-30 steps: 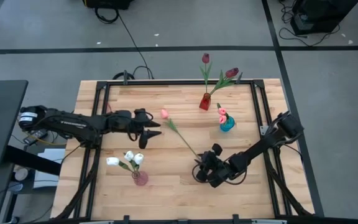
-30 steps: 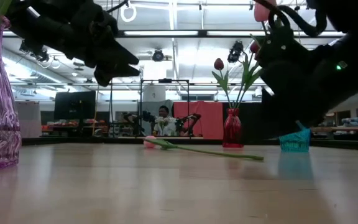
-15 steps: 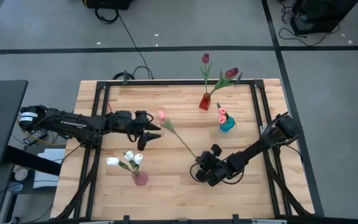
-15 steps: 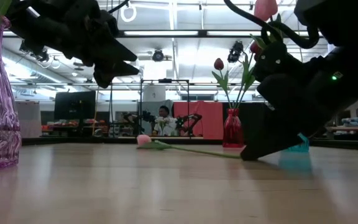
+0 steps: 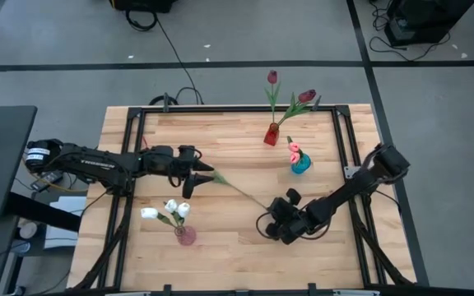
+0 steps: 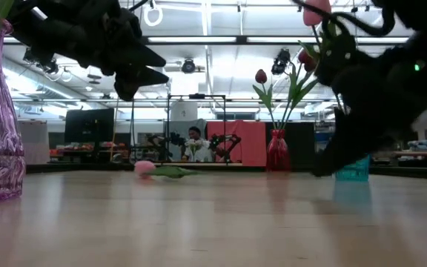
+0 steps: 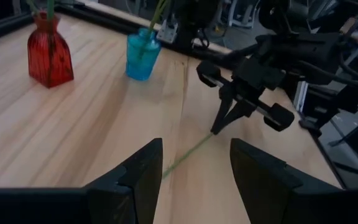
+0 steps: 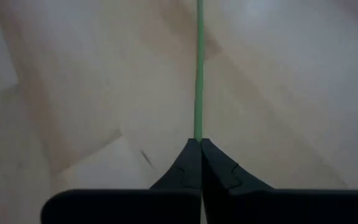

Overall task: Sort flowers into vase by color
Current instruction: Put the pink flower into the blue glass vase

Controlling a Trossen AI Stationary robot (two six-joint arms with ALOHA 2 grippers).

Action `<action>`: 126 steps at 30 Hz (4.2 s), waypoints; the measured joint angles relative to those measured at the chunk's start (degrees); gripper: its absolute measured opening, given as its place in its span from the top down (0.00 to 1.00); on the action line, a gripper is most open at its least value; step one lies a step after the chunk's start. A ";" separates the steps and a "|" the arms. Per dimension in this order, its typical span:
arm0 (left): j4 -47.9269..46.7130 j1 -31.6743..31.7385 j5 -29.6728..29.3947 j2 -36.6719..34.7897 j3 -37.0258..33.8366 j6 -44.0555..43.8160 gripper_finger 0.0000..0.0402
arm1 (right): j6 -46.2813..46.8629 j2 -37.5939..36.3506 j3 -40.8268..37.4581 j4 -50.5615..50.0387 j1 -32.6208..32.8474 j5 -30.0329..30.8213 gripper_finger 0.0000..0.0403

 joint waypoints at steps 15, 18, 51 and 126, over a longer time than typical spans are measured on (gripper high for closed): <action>8.40 -4.21 0.63 6.16 0.00 -0.73 0.52 | 2.45 -10.28 0.13 -5.84 0.31 17.64 1.00; 15.67 -4.93 0.71 10.95 0.00 -4.02 0.52 | 0.83 -10.35 0.13 -3.49 0.31 21.26 1.00; 54.20 -4.68 -5.12 23.52 3.86 -6.34 0.61 | -37.14 -10.28 0.24 36.09 2.69 26.36 1.00; -12.34 -8.68 5.53 40.19 46.82 20.62 0.98 | -44.10 -21.56 0.24 27.17 0.61 14.64 0.69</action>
